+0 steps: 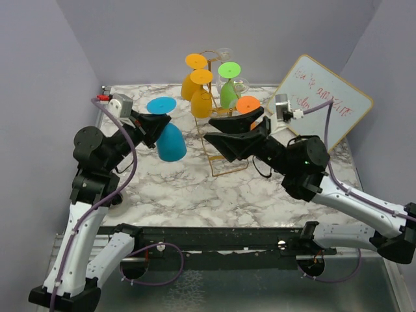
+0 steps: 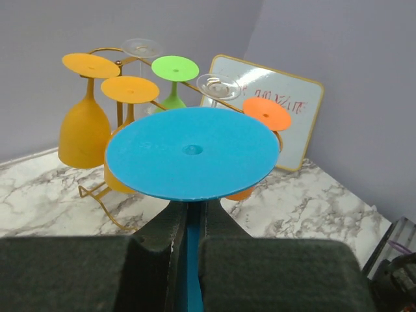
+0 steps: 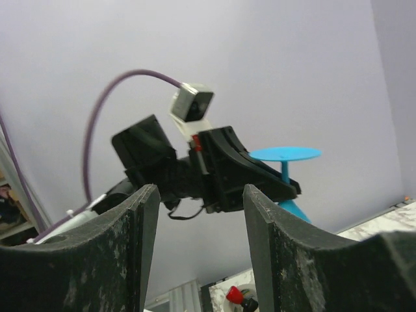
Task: Place the wine glass upside down on the wine glass rack
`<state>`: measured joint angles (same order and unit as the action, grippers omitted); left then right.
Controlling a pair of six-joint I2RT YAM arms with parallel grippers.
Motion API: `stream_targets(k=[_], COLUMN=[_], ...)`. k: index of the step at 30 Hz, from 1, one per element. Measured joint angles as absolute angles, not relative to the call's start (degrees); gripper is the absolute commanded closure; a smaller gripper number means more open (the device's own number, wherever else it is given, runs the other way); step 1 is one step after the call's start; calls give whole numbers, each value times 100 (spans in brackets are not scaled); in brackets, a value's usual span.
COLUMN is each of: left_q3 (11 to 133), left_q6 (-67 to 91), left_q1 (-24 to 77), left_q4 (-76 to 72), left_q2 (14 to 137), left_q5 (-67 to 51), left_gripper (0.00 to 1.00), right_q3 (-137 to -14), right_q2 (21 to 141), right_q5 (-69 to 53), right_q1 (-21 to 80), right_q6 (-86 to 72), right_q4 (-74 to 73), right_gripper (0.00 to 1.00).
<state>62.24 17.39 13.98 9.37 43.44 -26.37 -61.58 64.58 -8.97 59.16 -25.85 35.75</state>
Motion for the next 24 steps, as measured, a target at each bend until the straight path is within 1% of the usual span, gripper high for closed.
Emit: stream_targets(k=[6,12,17,24], left_q3=[6084,6062,6090,6440], left_q6=[1275,690,377,-47], left_q1=[1398,1398,1398,1398], left_q4=[220,-467,-963,-1380], left_q2=[5181,6134,6803,7535], left_q5=[-2823,-2945,-3273,-3922], left_gripper=[100,100,100,100], right_q3=[-5784,-5428,-5304,-5301], right_q2=[5561,4984,4711,4591], right_q5=[-399,95,443,666], right_q1=[5916,5916,5916,5916], right_q6=[-2279,-2091,-1957,-1894], right_q4=[3214,2821,2519,2346], right_gripper=[41,41,41,41])
